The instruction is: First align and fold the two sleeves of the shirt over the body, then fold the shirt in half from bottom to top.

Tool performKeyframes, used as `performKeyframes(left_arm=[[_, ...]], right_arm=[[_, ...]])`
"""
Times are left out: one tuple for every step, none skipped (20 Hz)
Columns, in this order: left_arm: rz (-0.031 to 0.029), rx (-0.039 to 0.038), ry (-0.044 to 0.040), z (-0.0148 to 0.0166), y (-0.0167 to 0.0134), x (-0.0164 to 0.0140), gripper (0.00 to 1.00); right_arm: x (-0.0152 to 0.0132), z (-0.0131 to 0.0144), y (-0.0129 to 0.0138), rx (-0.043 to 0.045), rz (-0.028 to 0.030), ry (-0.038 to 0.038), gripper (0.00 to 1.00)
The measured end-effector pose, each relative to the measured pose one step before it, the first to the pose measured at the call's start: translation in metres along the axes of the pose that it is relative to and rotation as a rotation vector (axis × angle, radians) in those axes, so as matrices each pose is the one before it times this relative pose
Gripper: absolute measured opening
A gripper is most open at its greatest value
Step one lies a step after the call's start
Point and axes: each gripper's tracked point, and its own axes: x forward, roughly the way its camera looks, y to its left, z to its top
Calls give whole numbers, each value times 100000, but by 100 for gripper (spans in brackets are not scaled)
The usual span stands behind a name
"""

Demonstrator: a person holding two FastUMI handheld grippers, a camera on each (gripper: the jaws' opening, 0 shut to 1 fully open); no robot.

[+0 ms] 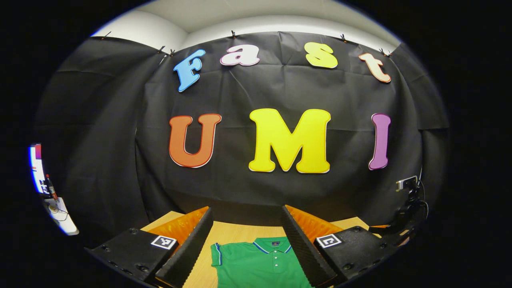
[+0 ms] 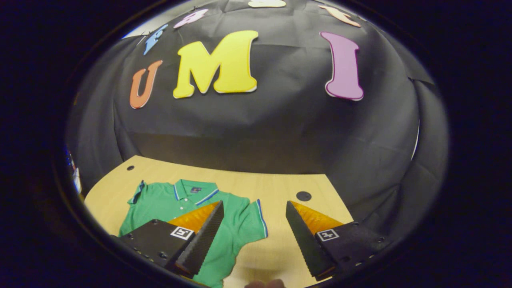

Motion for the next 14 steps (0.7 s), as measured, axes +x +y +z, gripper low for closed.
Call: performKeyframes(left_arm=[[600,532,926,-264,-137,375,100],[722,846,823,-353,22,415,100],[901,1198,555,-305,-36,337,100],[787,1178,582,-252,-71,485,100],[480,924,872,-320,-145,308,100],[113,602,818,-236,-226,194,100],[-146,467,472,-228,-285,170,100],[-288,498,327,-142,-200,13,100],[-18,684,245,-142,-207,39,100],[218,748,395,-239,-30,123,100],[401,509,695,-296,25,250,100],[347,194,1039,-438,-53,115,100],[446,-213,1100,-321,157,72,100],[323,-431,1030,-404,-34,12,100]], right_arm=[[1678,-895,-36,215,110,2432,93],[1535,-888,-217,-321,571,2438,95],[1199,-1057,-341,-430,1193,2558,95],[1409,-1186,-348,-490,549,3207,95],[1566,-1038,-370,-298,420,3172,95],[1462,-687,-214,483,307,2497,95],[1255,-388,-223,24,-97,1346,95],[1052,-196,-206,-605,-222,990,98],[880,-415,81,-1078,582,936,98],[740,-125,57,-1120,237,875,97],[702,-97,112,-528,554,629,96],[538,-10,142,-288,444,379,95],[479,60,193,-223,1088,-256,95],[477,6,46,-675,29,332,95]])
